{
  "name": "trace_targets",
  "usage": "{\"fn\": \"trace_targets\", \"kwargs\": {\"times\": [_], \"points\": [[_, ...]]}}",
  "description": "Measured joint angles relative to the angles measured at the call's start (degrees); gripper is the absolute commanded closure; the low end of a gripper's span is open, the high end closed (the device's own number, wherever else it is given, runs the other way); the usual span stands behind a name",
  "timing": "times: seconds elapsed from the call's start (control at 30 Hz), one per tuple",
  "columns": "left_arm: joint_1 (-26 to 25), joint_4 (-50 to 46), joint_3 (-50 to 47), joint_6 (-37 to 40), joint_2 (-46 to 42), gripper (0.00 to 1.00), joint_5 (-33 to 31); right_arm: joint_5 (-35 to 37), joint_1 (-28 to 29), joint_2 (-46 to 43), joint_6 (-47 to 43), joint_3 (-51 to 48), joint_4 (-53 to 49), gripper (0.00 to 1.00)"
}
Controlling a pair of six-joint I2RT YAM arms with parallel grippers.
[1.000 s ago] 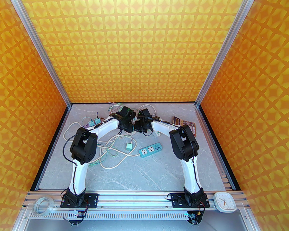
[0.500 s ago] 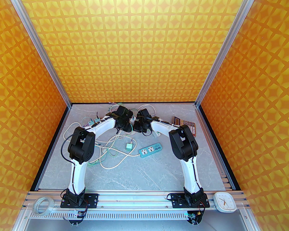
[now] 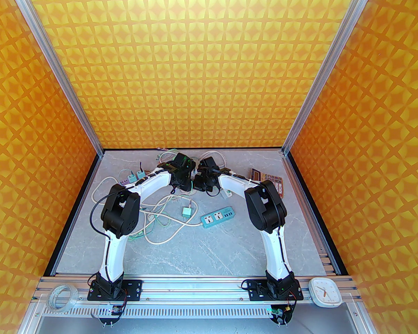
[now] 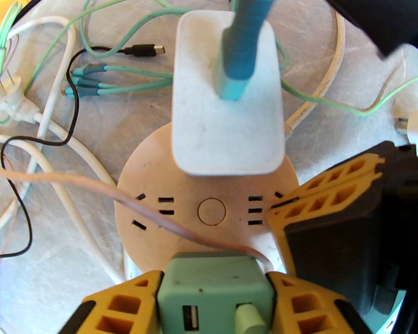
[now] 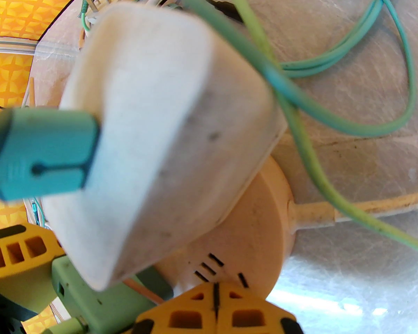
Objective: Pull the plug off the socket
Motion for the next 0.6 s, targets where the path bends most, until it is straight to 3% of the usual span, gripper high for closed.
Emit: {"fn": "trace_targets", "kwargs": {"times": [0.13,0.3,0.6], "points": [[2.43,3.15,-3.23,-1.88,-1.31,1.00,5.73,0.04,0.20,0.15,-0.07,0.31,0.00,1.00],[3.06,3.80,-3.87,-2.21,-1.68,1.00,7.21,0.24,0.31,0.17,-0.20,0.63,-0.07,1.00],[-1.84,0.83,-1.44,0.79,-1.27,1.00,-3.23,0.70,0.33,0.37,-0.22,1.03,-1.40,1.00]]}}
